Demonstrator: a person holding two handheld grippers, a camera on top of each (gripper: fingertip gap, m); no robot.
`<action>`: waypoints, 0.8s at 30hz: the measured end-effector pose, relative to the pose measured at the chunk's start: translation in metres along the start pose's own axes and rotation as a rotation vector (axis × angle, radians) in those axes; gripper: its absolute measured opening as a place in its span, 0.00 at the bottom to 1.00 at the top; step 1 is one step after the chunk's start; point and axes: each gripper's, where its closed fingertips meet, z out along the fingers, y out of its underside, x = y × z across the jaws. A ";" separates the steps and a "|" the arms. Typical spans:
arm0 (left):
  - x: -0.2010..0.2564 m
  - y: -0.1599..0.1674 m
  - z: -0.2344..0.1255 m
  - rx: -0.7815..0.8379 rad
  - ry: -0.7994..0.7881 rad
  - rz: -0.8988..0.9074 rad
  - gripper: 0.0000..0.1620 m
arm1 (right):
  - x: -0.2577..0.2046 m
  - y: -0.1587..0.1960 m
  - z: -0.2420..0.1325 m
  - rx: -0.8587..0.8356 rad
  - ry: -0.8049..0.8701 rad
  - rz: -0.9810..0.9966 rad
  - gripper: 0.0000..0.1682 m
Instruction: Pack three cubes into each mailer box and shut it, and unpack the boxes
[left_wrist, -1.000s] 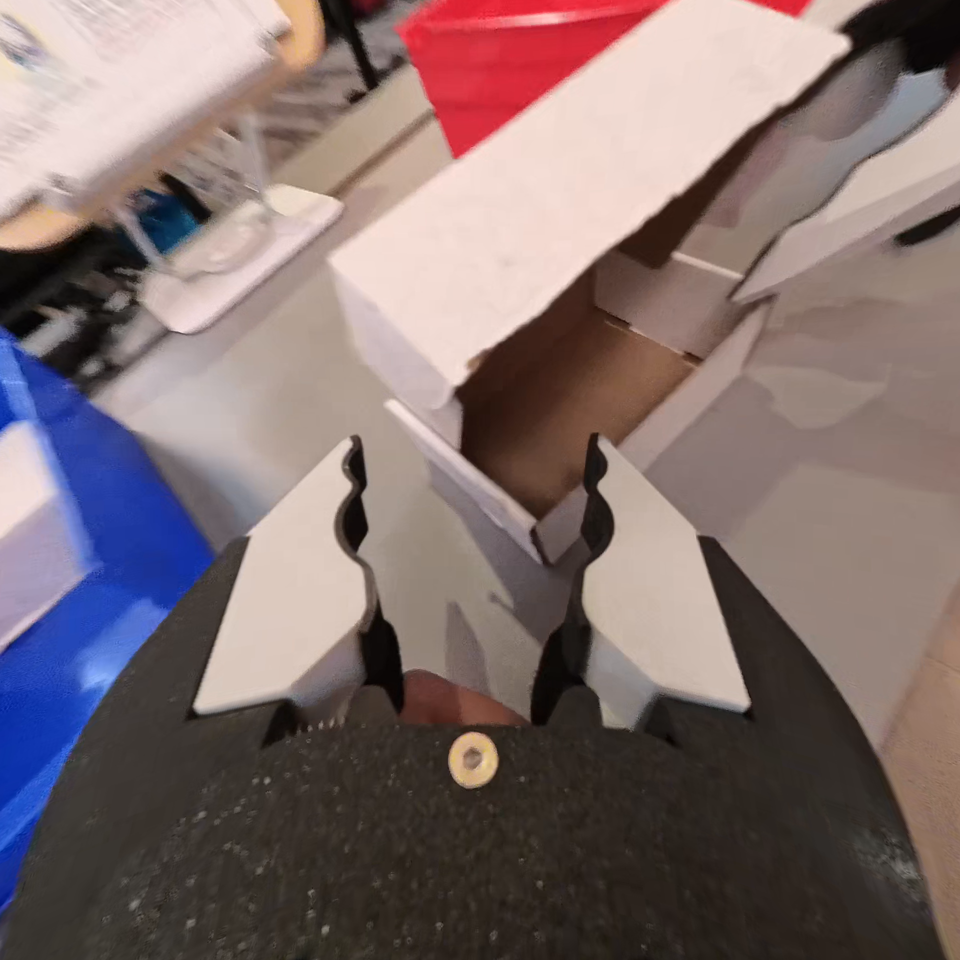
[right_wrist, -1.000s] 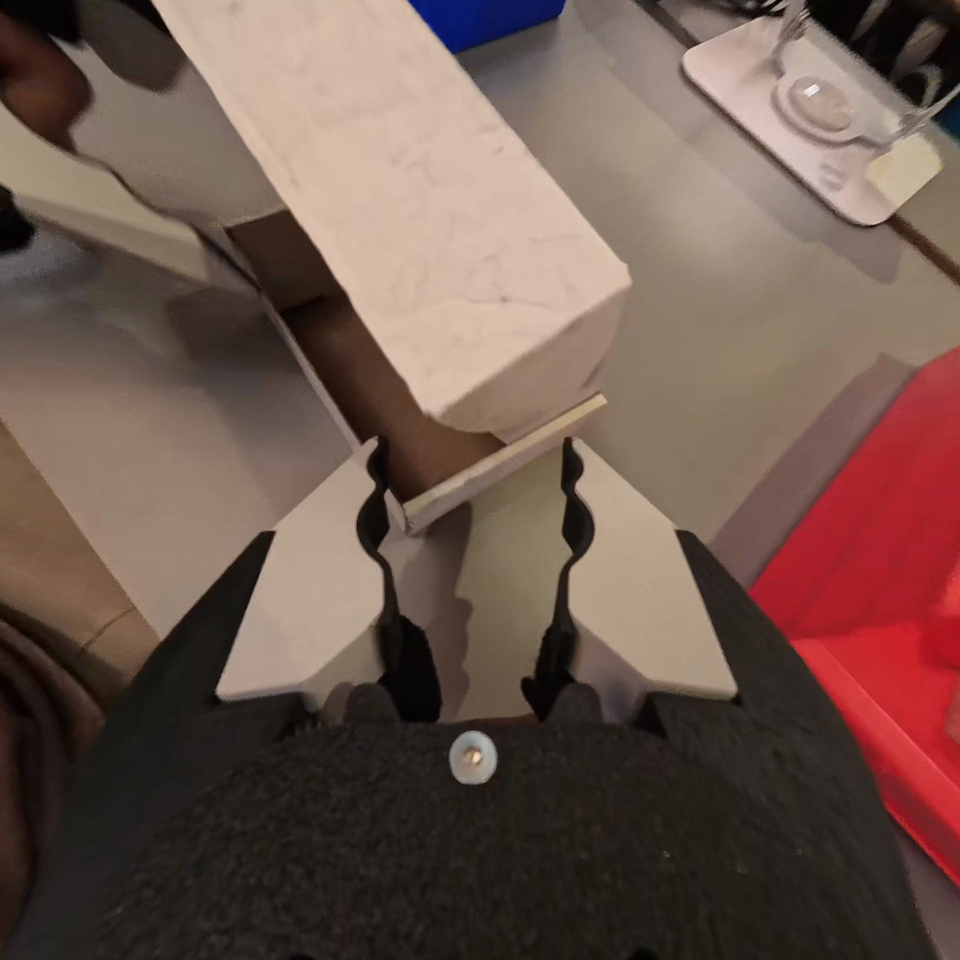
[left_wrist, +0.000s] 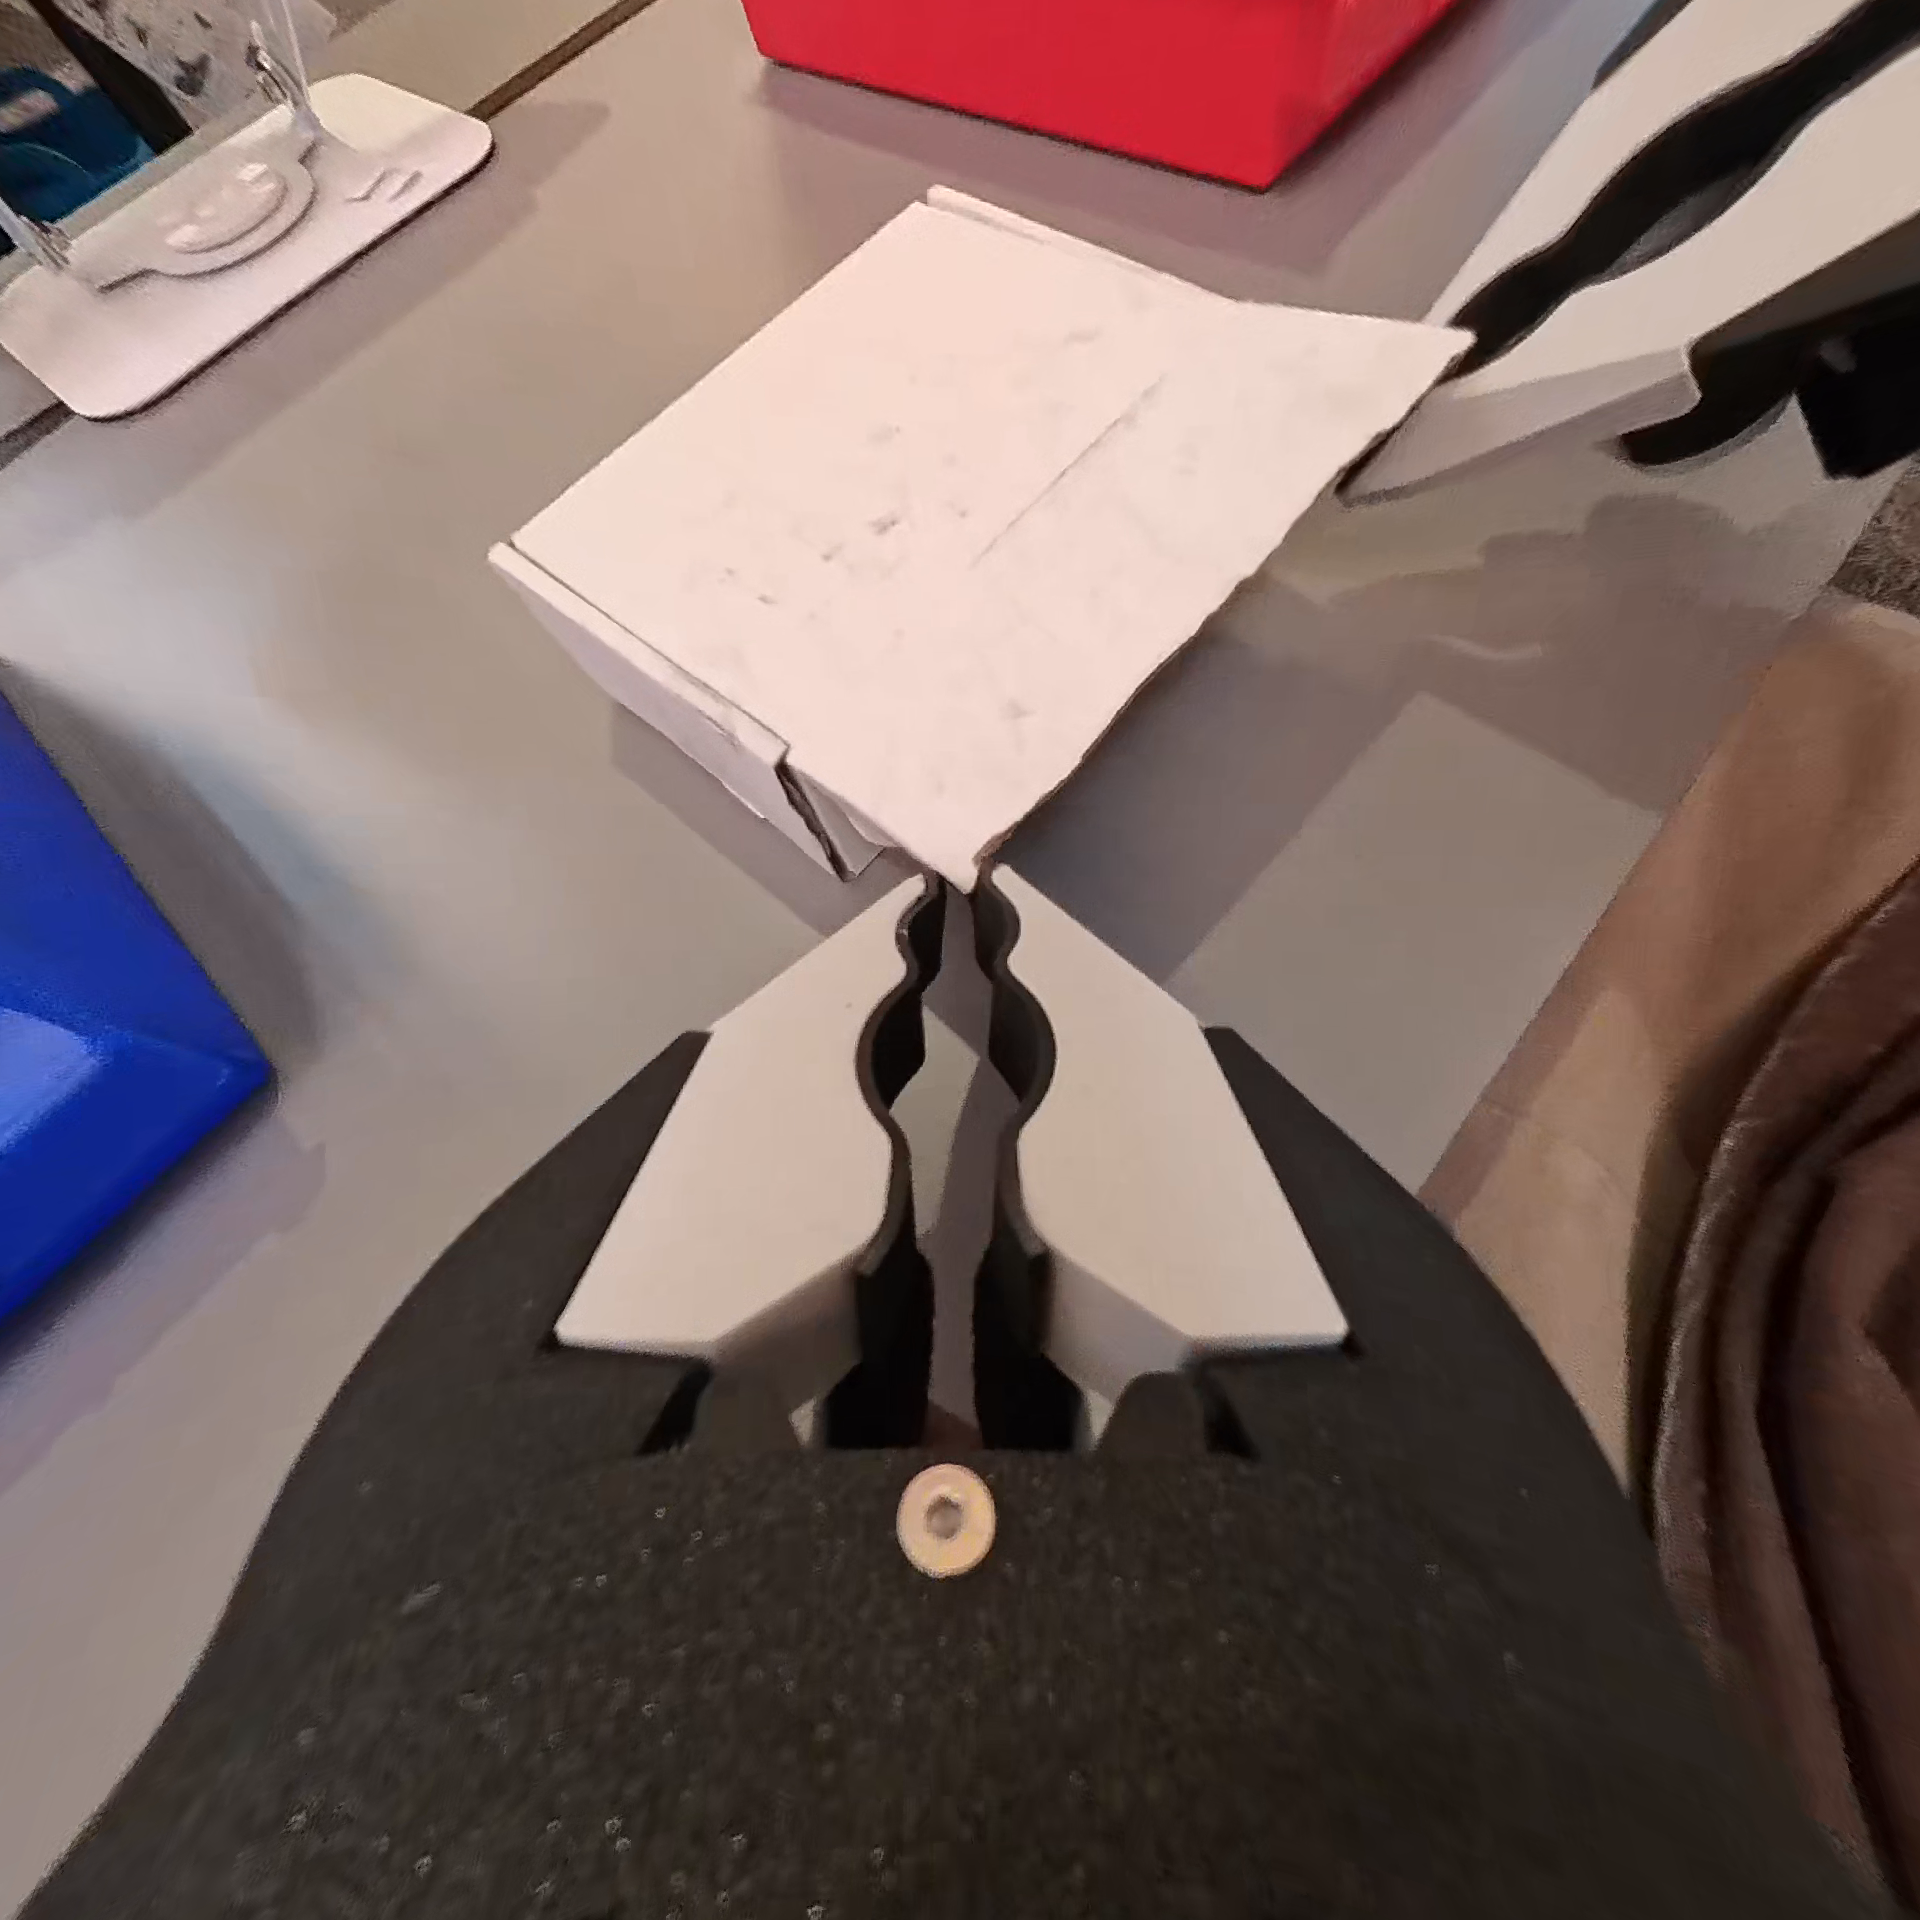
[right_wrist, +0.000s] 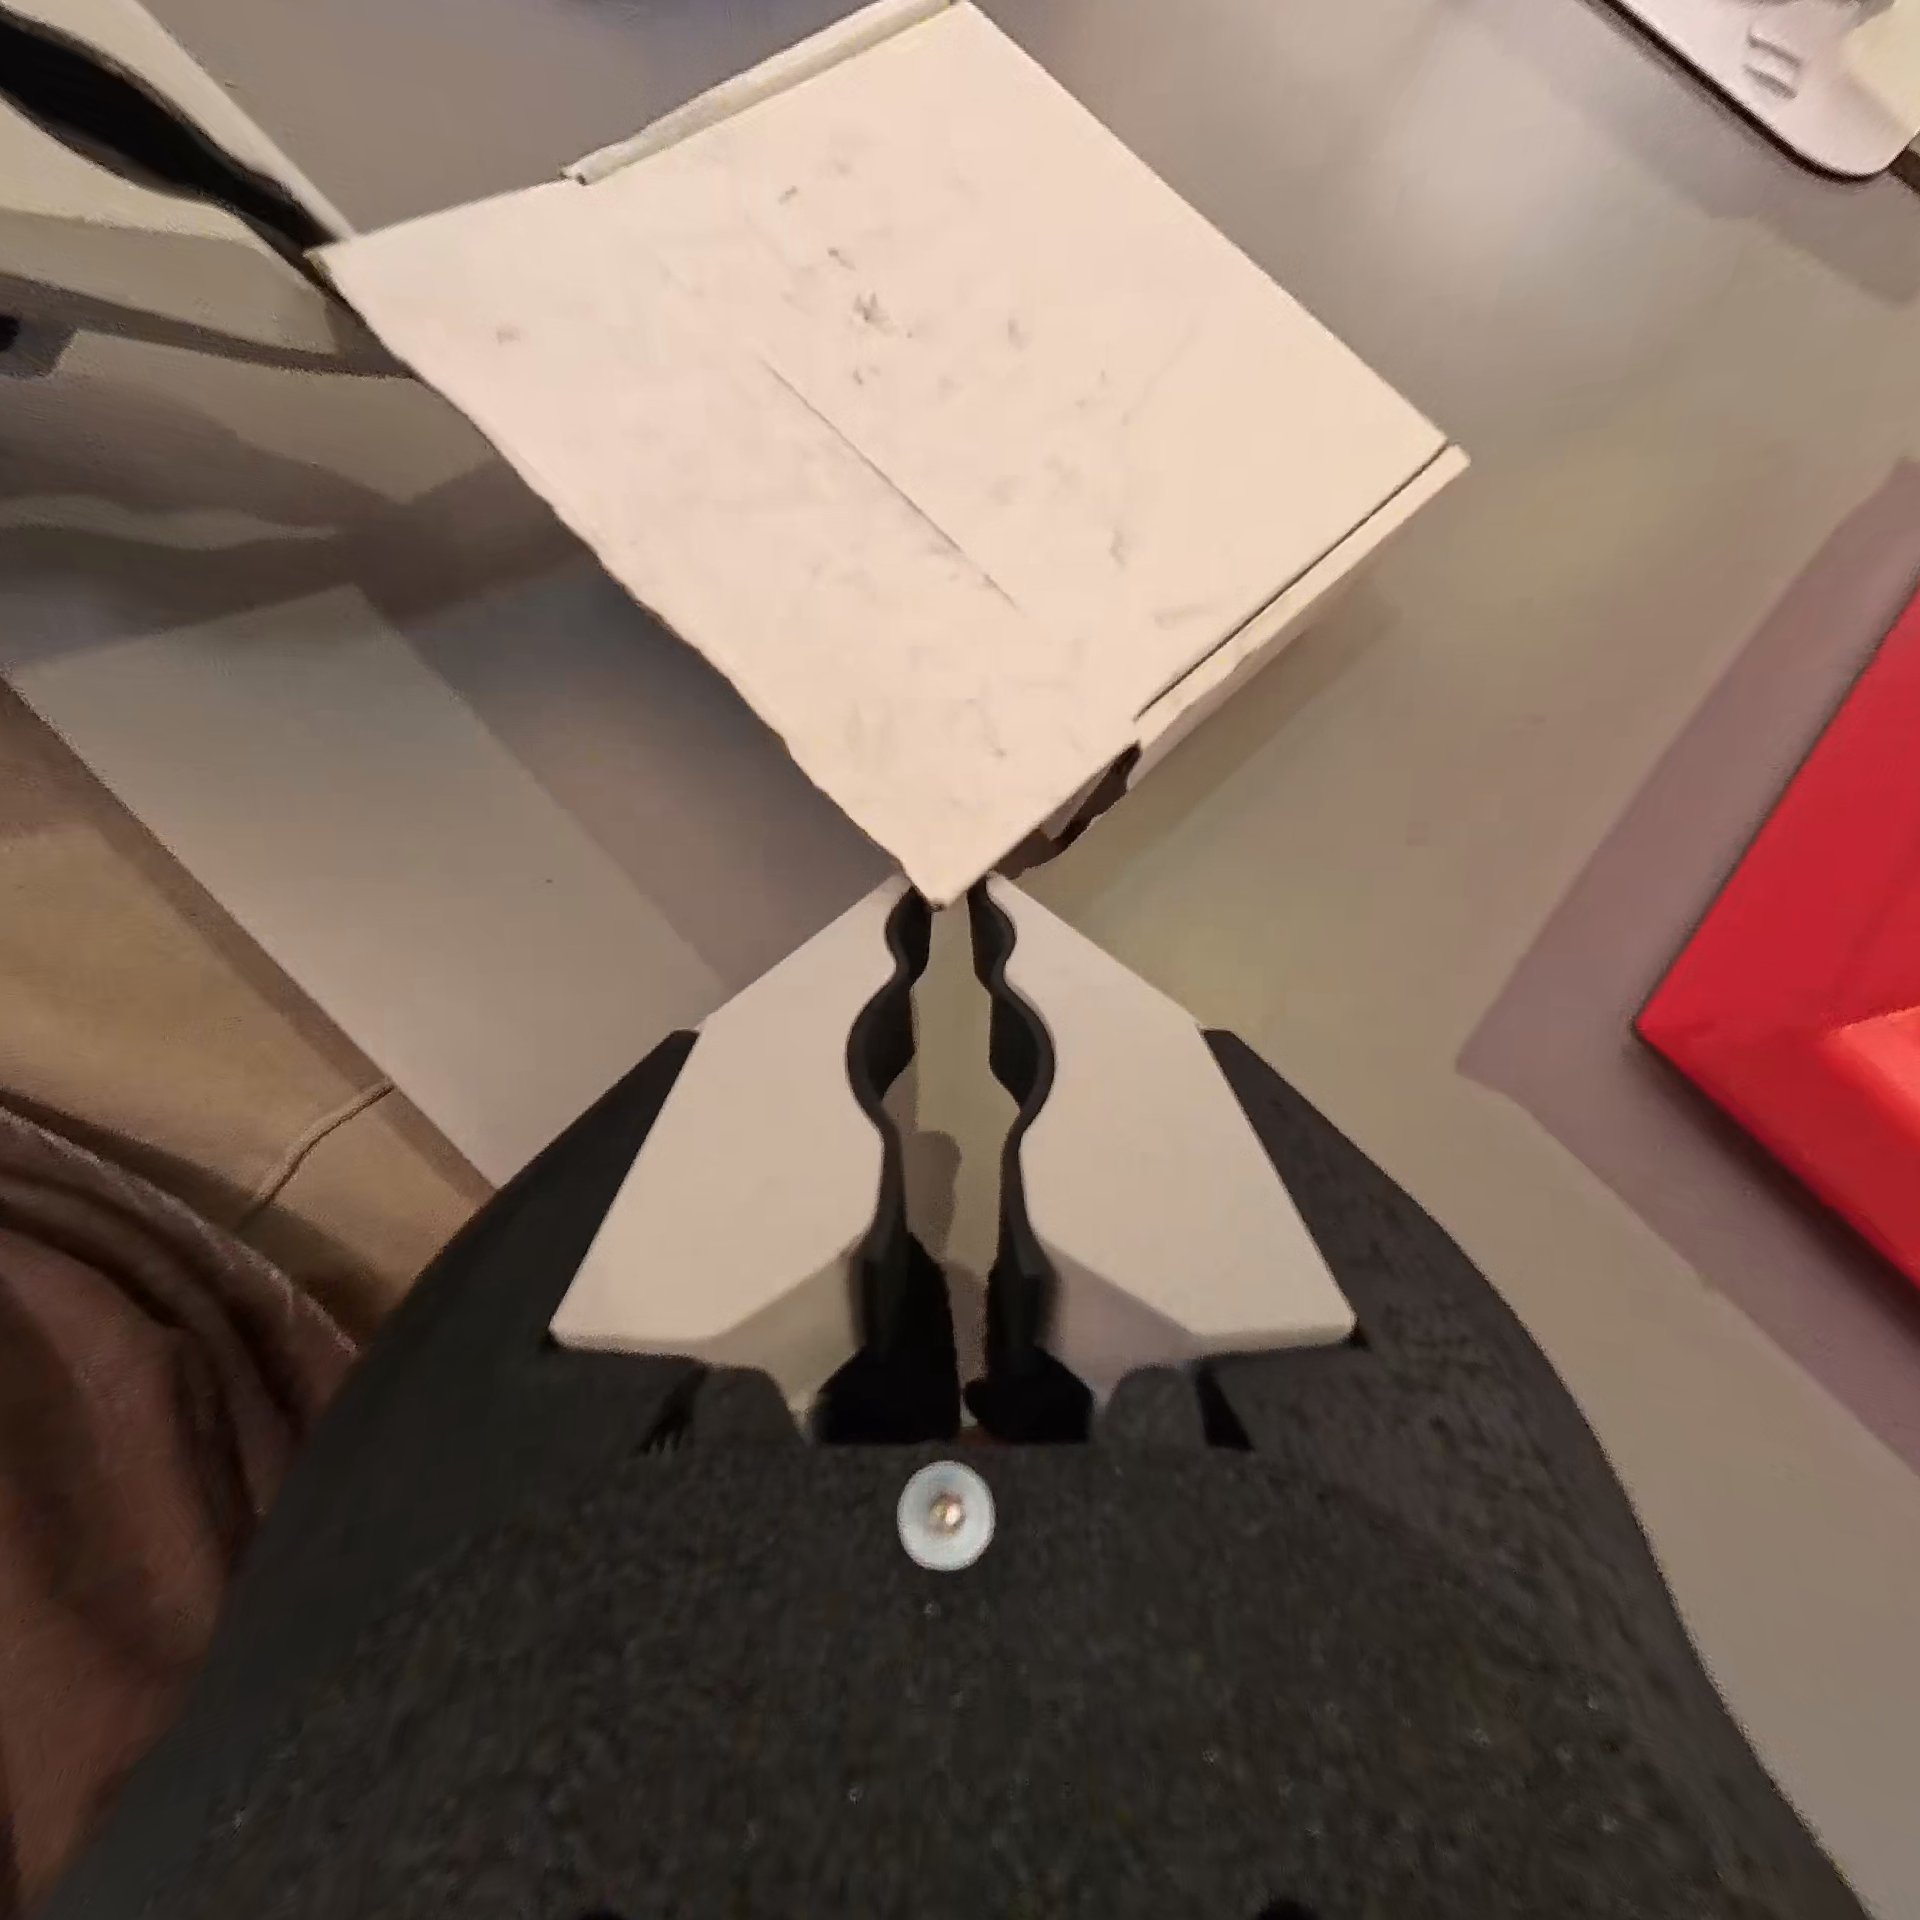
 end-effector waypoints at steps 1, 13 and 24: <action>0.000 0.000 0.002 -0.001 -0.001 0.008 0.01 | 0.001 0.001 0.002 -0.004 -0.007 0.008 0.04; -0.018 0.008 0.026 -0.011 -0.049 0.061 0.00 | 0.014 0.005 0.027 -0.022 0.005 0.044 0.02; -0.036 0.002 0.033 0.006 -0.100 0.058 0.00 | 0.031 -0.003 0.037 -0.007 0.019 0.085 0.02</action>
